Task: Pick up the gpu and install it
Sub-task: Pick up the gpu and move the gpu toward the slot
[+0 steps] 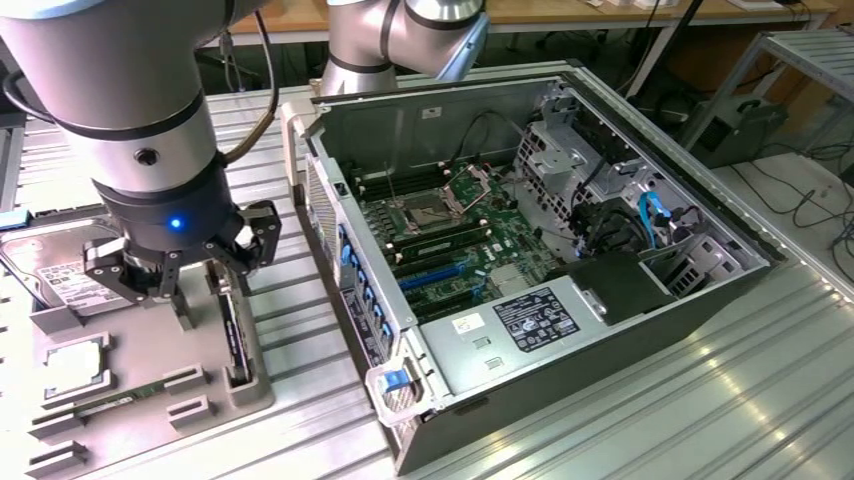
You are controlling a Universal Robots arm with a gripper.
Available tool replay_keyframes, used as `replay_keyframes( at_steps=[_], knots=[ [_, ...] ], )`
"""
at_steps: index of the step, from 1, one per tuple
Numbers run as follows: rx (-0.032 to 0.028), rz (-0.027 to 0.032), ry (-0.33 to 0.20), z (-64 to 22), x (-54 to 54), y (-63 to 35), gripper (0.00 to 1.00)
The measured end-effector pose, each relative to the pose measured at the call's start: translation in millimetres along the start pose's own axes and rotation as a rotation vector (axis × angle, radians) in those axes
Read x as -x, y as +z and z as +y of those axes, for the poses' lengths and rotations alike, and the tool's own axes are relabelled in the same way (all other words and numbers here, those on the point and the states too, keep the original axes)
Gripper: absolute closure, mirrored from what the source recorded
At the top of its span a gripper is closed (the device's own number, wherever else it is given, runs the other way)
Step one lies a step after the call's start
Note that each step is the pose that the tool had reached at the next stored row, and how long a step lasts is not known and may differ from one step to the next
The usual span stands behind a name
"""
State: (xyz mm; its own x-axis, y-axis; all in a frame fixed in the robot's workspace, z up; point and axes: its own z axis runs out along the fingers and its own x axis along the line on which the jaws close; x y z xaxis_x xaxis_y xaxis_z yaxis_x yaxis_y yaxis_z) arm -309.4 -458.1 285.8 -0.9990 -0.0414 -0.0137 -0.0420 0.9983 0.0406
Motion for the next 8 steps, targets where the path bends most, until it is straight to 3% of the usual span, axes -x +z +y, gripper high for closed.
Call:
replay_keyframes(
  at_steps=[8],
  knots=[
    [0.0, -0.0002, 0.003, -3.4, -0.1, 8.2, 0.4]
  ],
)
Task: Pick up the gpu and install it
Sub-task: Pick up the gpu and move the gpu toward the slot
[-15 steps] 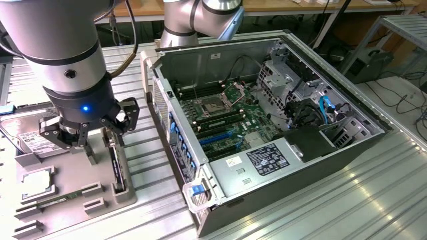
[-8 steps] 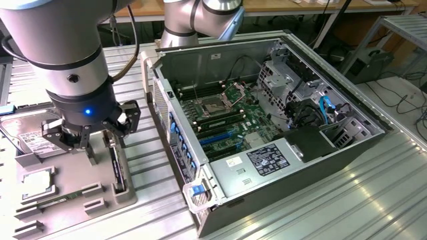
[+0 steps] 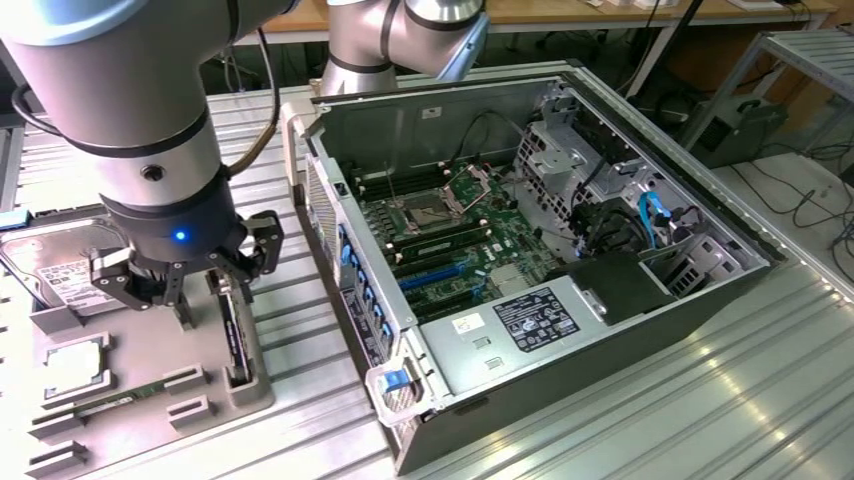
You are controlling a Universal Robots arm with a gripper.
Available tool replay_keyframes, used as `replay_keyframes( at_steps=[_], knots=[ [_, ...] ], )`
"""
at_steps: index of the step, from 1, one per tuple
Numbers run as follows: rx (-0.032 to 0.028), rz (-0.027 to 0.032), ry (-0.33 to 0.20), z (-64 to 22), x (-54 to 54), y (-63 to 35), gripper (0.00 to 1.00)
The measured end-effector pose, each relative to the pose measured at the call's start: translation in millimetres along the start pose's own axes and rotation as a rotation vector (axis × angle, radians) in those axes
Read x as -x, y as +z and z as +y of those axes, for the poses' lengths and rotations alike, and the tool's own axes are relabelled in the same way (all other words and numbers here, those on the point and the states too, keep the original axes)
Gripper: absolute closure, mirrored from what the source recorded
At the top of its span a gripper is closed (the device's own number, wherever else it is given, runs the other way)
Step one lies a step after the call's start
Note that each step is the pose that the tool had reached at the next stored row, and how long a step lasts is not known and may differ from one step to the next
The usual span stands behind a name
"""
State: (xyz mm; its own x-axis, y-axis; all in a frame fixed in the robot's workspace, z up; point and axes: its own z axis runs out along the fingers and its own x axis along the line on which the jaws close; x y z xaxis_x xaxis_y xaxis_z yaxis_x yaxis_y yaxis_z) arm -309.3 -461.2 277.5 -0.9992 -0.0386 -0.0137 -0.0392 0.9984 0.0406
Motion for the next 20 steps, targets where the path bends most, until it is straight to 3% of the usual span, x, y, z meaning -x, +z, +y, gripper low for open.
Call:
replay_keyframes(
  at_steps=[15, 20],
  knots=[
    [-0.0001, 0.0006, 0.0, -0.6, -0.1, 7.0, 0.4],
    [0.0002, 0.0039, 0.0, -0.7, -0.1, 9.0, 0.4]
  ],
)
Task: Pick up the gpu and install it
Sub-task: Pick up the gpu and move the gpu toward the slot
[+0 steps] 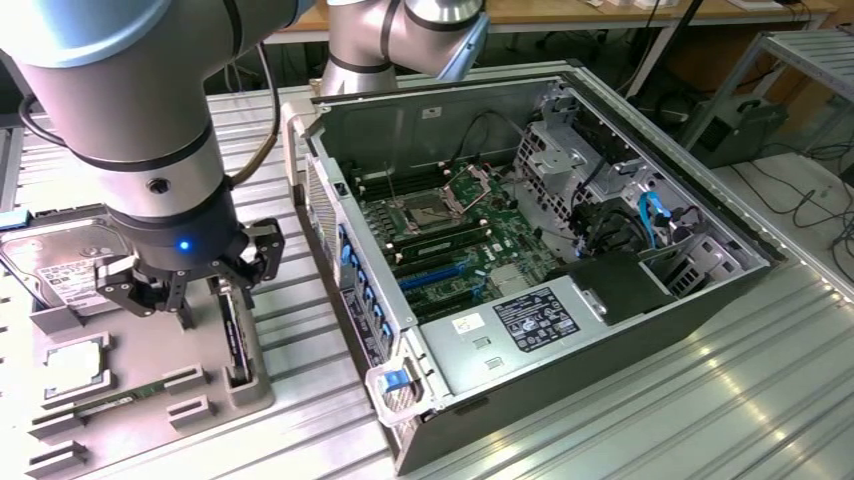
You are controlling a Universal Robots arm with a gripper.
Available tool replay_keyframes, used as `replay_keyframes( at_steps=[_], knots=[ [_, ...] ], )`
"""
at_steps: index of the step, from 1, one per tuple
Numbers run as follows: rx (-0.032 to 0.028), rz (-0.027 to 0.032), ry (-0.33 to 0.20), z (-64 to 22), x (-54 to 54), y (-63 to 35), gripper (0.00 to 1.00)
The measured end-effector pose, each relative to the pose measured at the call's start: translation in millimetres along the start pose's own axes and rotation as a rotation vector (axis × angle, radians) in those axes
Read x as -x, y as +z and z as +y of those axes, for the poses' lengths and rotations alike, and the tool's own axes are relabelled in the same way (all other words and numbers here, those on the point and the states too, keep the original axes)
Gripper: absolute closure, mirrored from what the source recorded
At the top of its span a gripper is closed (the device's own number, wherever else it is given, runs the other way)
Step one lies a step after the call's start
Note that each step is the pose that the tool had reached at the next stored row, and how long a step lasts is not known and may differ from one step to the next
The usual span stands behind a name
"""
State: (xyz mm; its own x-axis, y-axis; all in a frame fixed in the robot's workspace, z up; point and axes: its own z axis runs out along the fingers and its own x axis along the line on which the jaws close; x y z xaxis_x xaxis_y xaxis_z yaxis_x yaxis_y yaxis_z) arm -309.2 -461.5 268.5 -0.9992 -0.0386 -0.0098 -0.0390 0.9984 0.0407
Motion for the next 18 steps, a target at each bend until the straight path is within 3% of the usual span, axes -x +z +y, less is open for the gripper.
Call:
replay_keyframes(
  at_steps=[2, 6, 18],
  knots=[
    [0.0002, 0.0038, 0.0, -0.1, 0.1, 1.0, 0.4],
    [0.0007, 0.0178, 0.002, -0.2, 2.0, 4.0, 0.4],
    [0.0007, 0.018, 0.005, -0.8, 2.7, 16.6, 0.4]
  ],
)
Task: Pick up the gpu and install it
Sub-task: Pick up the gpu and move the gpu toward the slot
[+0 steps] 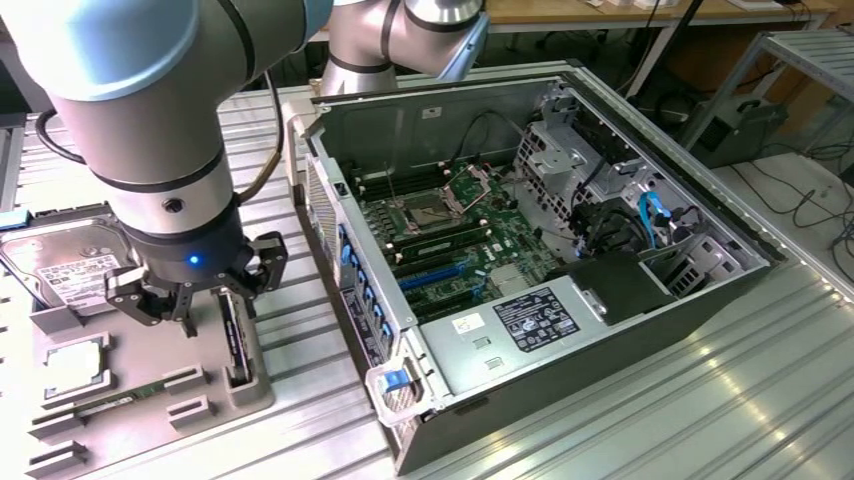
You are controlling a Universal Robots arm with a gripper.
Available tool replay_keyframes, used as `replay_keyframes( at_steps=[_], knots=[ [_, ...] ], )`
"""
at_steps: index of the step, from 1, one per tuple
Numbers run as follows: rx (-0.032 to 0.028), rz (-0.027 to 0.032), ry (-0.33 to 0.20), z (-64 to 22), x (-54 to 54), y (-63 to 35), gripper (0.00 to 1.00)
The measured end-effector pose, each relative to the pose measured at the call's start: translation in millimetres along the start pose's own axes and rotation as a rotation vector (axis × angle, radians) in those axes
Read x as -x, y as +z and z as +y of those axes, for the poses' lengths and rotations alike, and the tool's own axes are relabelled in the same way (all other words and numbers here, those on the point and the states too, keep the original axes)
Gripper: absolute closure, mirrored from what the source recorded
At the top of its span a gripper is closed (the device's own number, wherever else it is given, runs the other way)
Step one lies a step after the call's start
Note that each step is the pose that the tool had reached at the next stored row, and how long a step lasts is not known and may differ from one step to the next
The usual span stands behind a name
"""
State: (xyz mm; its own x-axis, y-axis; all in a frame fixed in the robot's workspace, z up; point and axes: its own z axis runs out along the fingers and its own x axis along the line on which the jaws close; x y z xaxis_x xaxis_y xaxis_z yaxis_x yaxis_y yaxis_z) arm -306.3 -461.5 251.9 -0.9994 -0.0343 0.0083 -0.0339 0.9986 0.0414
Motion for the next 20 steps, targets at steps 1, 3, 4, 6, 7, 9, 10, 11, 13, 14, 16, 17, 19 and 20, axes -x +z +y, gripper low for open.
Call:
replay_keyframes(
  at_steps=[1, 3, 4, 6, 7, 9, 10, 11, 13, 14, 16, 17, 19, 20],
  knots=[
    [0.0, 0.0, 0.0, 0.0, 0.0, 0.5, 0.4],
    [0.0, 0.0001, 0.0, -0.1, 0.0, 1.7, 0.4],
    [0.0001, 0.0002, 0.0, -0.1, 0.0, 2.4, 0.4],
    [0.0001, 0.0027, 0.0, -0.2, 0.3, 3.6, 0.4],
    [0.0002, 0.0043, 0.0, -0.2, 0.4, 5.5, 0.4],
    [0.0002, 0.0058, 0.0, -0.3, 0.4, 7.1, 0.4],
    [0.0002, 0.0061, 0.0, -0.3, 0.4, 7.7, 0.4],
    [0.0003, 0.0065, 0.0, -0.3, 0.5, 8.5, 0.4],
    [0.0003, 0.0074, 0.0, -0.4, 0.5, 10.1, 0.4],
    [0.0003, 0.0079, 0.0, -0.5, 0.5, 11.1, 0.4],
    [0.0003, 0.0085, 0.0, -0.5, 0.5, 12.3, 0.4],
    [0.0003, 0.0087, 0.0, -0.5, 0.5, 13.1, 0.4],
    [0.0003, 0.009, 0.0, -0.6, 0.5, 14.3, 0.4],
    [0.0003, 0.0091, 0.0, -0.6, 0.5, 14.8, 0.4]
  ],
)
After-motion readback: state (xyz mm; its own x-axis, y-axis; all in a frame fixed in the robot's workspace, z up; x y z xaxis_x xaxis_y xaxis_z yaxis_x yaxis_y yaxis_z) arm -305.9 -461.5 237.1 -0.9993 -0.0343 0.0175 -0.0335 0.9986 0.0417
